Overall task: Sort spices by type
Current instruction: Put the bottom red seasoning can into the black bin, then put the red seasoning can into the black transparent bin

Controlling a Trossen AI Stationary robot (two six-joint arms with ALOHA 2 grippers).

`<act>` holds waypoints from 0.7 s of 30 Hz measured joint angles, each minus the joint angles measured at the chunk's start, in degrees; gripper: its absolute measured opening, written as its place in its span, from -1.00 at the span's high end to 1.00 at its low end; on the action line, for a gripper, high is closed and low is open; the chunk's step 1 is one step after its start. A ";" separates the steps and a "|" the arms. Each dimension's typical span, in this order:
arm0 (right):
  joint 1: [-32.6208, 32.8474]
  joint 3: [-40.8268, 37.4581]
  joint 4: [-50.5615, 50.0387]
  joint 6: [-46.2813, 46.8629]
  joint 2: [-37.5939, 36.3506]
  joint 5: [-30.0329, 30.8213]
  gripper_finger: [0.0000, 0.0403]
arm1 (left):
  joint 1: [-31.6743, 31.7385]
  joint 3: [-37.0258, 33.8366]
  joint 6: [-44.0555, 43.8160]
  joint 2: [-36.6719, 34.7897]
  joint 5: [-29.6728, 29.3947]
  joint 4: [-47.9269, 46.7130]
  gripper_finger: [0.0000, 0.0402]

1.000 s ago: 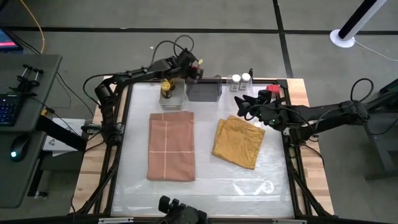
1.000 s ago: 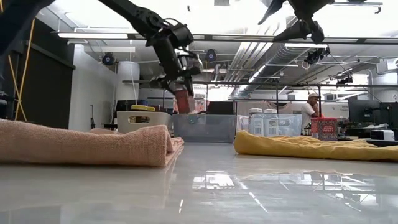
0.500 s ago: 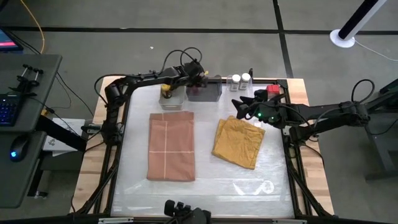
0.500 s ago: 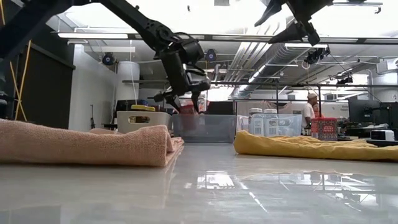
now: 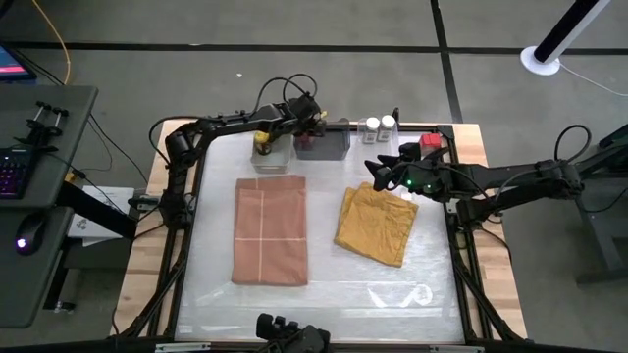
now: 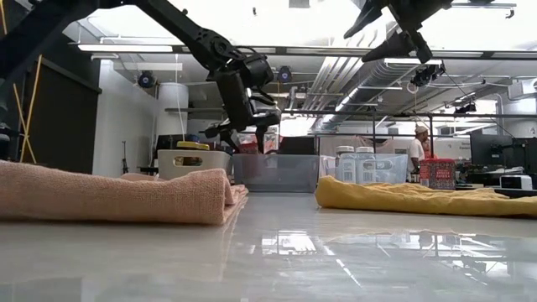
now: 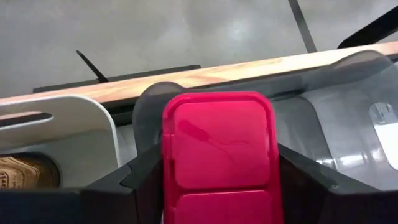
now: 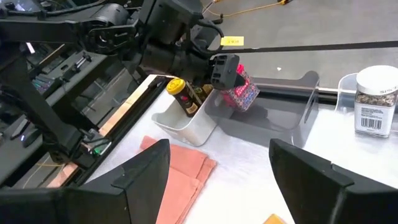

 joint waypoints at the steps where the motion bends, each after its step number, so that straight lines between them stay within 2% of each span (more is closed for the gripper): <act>1: 0.00 0.00 0.01 0.00 0.00 -0.01 -0.34 | 0.00 0.00 -0.06 0.00 -0.14 0.11 -0.16; 15: 0.02 0.00 -0.64 -1.10 0.00 -1.30 -0.34 | -0.42 0.06 -0.85 -0.02 -0.18 1.20 -0.22; 21: 0.02 0.00 -0.45 -1.64 -0.04 -0.04 -0.34 | 0.07 3.57 1.62 -0.04 -0.22 -0.20 -0.22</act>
